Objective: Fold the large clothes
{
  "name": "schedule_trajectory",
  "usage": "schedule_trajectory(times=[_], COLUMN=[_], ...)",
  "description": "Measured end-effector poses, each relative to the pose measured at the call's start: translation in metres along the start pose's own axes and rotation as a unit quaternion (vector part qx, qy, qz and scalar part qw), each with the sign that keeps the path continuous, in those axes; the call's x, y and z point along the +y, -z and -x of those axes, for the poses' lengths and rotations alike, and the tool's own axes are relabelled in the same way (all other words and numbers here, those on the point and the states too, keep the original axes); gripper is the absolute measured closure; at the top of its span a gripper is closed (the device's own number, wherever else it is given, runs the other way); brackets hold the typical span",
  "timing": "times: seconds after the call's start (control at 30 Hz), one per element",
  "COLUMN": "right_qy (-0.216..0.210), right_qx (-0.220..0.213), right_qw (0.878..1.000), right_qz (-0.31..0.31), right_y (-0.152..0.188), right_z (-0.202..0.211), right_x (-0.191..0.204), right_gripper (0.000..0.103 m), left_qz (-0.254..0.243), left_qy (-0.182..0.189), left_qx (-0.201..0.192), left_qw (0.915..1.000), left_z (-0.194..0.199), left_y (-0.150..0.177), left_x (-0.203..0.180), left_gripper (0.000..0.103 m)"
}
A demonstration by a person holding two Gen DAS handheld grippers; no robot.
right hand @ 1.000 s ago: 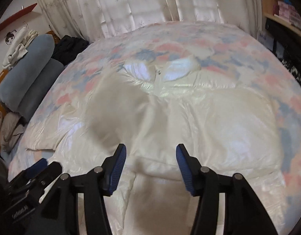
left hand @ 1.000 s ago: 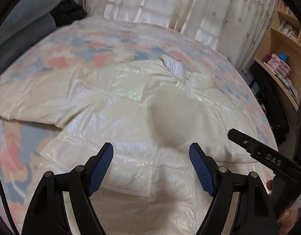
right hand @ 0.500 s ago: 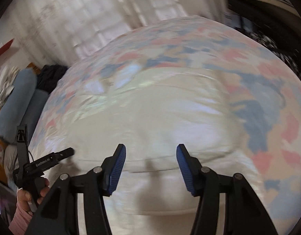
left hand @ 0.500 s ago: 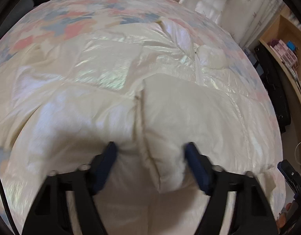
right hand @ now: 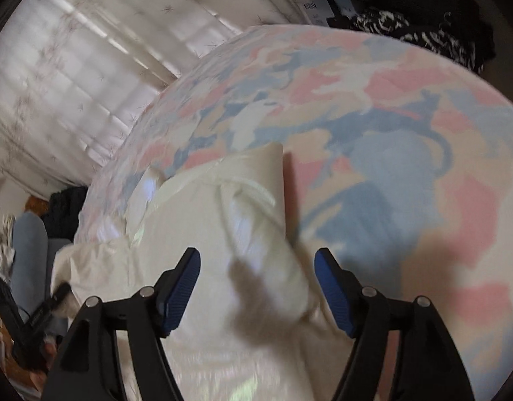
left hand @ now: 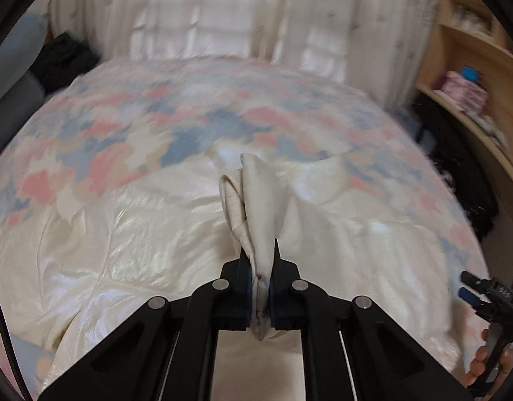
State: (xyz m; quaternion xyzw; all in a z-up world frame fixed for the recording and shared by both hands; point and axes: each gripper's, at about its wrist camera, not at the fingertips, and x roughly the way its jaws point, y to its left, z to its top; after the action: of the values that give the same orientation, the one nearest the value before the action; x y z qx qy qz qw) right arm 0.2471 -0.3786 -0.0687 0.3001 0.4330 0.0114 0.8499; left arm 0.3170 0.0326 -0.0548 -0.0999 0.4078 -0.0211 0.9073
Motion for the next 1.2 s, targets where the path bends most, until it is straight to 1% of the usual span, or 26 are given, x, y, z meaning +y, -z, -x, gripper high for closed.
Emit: schedule_trajectory(times=[0.07,0.13,0.17,0.2,0.27,0.37,0.4,0.43,0.47,0.53,0.57,0.6,0.63,0.67,0.7,0.73,0.77,0.8,0.87,0.9,0.93,0.97,1.03,1.13,1.17,1.2], right_qy=[-0.002,-0.016,-0.018,-0.015,-0.022,-0.039,-0.044,-0.048,-0.060,-0.034,-0.013,-0.001,0.012,0.024,0.032,0.049,0.059,0.069,0.069,0.064,0.049,0.032,0.014,-0.005,-0.009,-0.010], right_qx=[0.018,0.042,0.048,0.052,0.067,0.071,0.072,0.070,0.060,0.037,0.037,0.044,0.052,0.052,0.051,0.048,0.043,0.031,0.000,-0.012,-0.019,-0.023,-0.017,0.008,0.016,0.027], right_qw=[1.000,0.999,0.998,0.998,0.997,0.996,0.996,0.996,0.996,0.999,0.999,0.998,0.998,0.997,0.997,0.997,0.996,0.996,0.995,0.994,0.994,0.994,0.994,0.991,0.990,0.989], right_qz=[-0.008,-0.019,-0.021,-0.023,-0.030,-0.040,-0.037,-0.031,-0.010,0.019,0.035,0.040,0.046,0.050,0.049,0.047,0.047,0.052,0.074,0.084,0.092,0.098,0.109,0.131,0.137,0.143], right_y=[-0.008,-0.012,-0.013,-0.013,-0.011,-0.008,-0.010,-0.010,-0.012,-0.012,-0.010,-0.009,-0.007,-0.007,-0.008,-0.010,-0.011,-0.011,-0.010,-0.009,-0.009,-0.009,-0.008,-0.002,0.002,0.007], right_z=[-0.021,-0.044,-0.052,-0.059,-0.076,-0.085,-0.084,-0.083,-0.078,-0.071,-0.076,-0.081,-0.087,-0.086,-0.081,-0.071,-0.064,-0.051,-0.023,-0.013,-0.005,-0.001,-0.002,-0.030,-0.042,-0.055], right_x=[-0.004,-0.007,-0.007,-0.008,-0.010,-0.013,-0.011,-0.010,-0.002,0.007,0.010,0.009,0.010,0.012,0.013,0.016,0.018,0.023,0.035,0.041,0.049,0.056,0.075,0.113,0.123,0.131], right_gripper=[0.032,0.032,0.032,0.032,0.032,0.032,0.032,0.052,0.072,0.075,0.075,0.075,0.072,0.067,0.063,0.057,0.056,0.056,0.055,0.054,0.053,0.052,0.052,0.052,0.052,0.052], left_qz=[0.011,0.019,0.024,0.030,0.043,0.045,0.041,0.037,0.032,0.024,0.019,0.012,0.006,0.001,-0.002,-0.005,-0.009,-0.012,-0.028,-0.036,-0.050,-0.056,-0.056,-0.017,-0.008,-0.004], left_qy=[-0.021,-0.039,-0.043,-0.042,-0.031,-0.034,-0.033,-0.029,-0.031,-0.041,-0.047,-0.054,-0.065,-0.073,-0.071,-0.063,-0.054,-0.051,-0.044,-0.042,-0.038,-0.036,-0.034,-0.028,-0.031,-0.041], left_qx=[0.029,0.065,0.074,0.073,0.065,0.078,0.081,0.076,0.066,0.065,0.072,0.077,0.078,0.078,0.080,0.083,0.083,0.075,0.041,0.029,0.012,0.006,0.012,0.057,0.071,0.080], left_qw=[0.9993,0.9969,0.9961,0.9960,0.9965,0.9954,0.9953,0.9960,0.9968,0.9968,0.9961,0.9955,0.9948,0.9943,0.9942,0.9946,0.9951,0.9958,0.9978,0.9980,0.9980,0.9978,0.9978,0.9978,0.9969,0.9959], left_z=[-0.023,-0.046,-0.053,-0.057,-0.059,-0.059,-0.059,-0.057,-0.054,-0.057,-0.061,-0.063,-0.062,-0.058,-0.052,-0.047,-0.039,-0.030,-0.007,0.000,0.008,0.009,0.003,-0.026,-0.041,-0.050], left_y=[0.012,0.030,0.036,0.042,0.045,0.040,0.036,0.033,0.033,0.035,0.039,0.040,0.042,0.043,0.043,0.043,0.042,0.040,0.037,0.036,0.032,0.029,0.021,0.012,0.011,0.012], left_x=[0.019,0.036,0.042,0.047,0.052,0.047,0.045,0.043,0.043,0.042,0.041,0.041,0.039,0.038,0.038,0.036,0.038,0.040,0.037,0.034,0.029,0.025,0.013,0.003,-0.001,-0.004], left_gripper=[0.093,0.081,0.070,0.066,0.066,0.068,0.080,0.089,0.093,0.093,0.092,0.087,0.085,0.077,0.065,0.057,0.046,0.044,0.044,0.044,0.044,0.044,0.046,0.051,0.056,0.057])
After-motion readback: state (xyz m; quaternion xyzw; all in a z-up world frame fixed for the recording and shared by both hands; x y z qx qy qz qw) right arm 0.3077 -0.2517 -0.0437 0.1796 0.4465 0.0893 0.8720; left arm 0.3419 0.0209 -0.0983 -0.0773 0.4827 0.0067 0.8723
